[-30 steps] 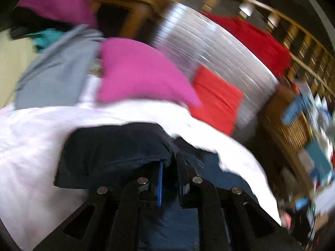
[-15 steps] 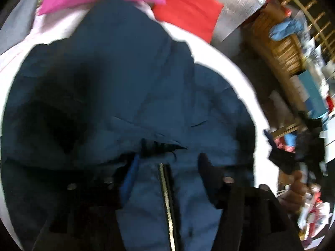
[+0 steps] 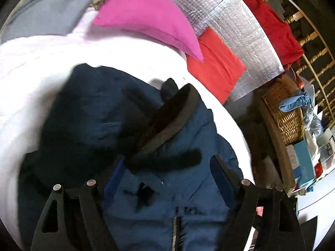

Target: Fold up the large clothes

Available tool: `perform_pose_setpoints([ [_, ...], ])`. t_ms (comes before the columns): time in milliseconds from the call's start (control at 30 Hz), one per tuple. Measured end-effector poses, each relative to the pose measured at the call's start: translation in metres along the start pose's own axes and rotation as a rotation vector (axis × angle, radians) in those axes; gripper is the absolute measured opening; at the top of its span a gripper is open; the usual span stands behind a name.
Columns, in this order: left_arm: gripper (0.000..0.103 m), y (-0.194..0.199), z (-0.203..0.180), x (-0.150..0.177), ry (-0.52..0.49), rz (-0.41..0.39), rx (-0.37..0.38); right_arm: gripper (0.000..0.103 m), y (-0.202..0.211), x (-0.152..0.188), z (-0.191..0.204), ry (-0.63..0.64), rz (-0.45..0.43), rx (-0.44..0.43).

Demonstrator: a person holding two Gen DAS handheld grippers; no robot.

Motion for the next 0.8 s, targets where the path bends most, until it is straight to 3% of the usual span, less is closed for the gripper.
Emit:
perform_pose_setpoints([
  [100, 0.082, -0.010, -0.023, 0.005, -0.036, 0.019, 0.068, 0.086, 0.003, -0.004, -0.003, -0.003, -0.009, 0.004],
  [300, 0.082, -0.016, -0.088, 0.026, -0.213, 0.036, 0.246, 0.086, 0.011, -0.010, -0.009, -0.006, -0.037, 0.015],
  [433, 0.082, -0.003, -0.130, 0.059, -0.328, 0.134, 0.335, 0.086, 0.011, -0.011, -0.010, -0.009, -0.036, 0.013],
  [567, 0.082, 0.000, -0.142, 0.067, -0.440, 0.152, 0.276, 0.086, 0.012, -0.011, -0.010, -0.004, -0.040, 0.008],
  [700, 0.082, 0.015, -0.114, 0.041, -0.407, 0.079, 0.169, 0.086, 0.009, -0.011, -0.012, -0.011, -0.031, 0.012],
  [800, 0.082, 0.033, -0.070, 0.017, -0.350, -0.009, -0.047, 0.086, -0.002, -0.010, -0.018, -0.032, -0.002, 0.027],
])
Point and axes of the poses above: each gripper's, at about its wrist camera, not at the fingertips, and y roughly against the way its jaws point, z to its left, x to its underside, the point moved 4 cm from there along -y, roughly the way its jaws point, and after that the axes turned 10 degrees about x, right-handed, at the moved point
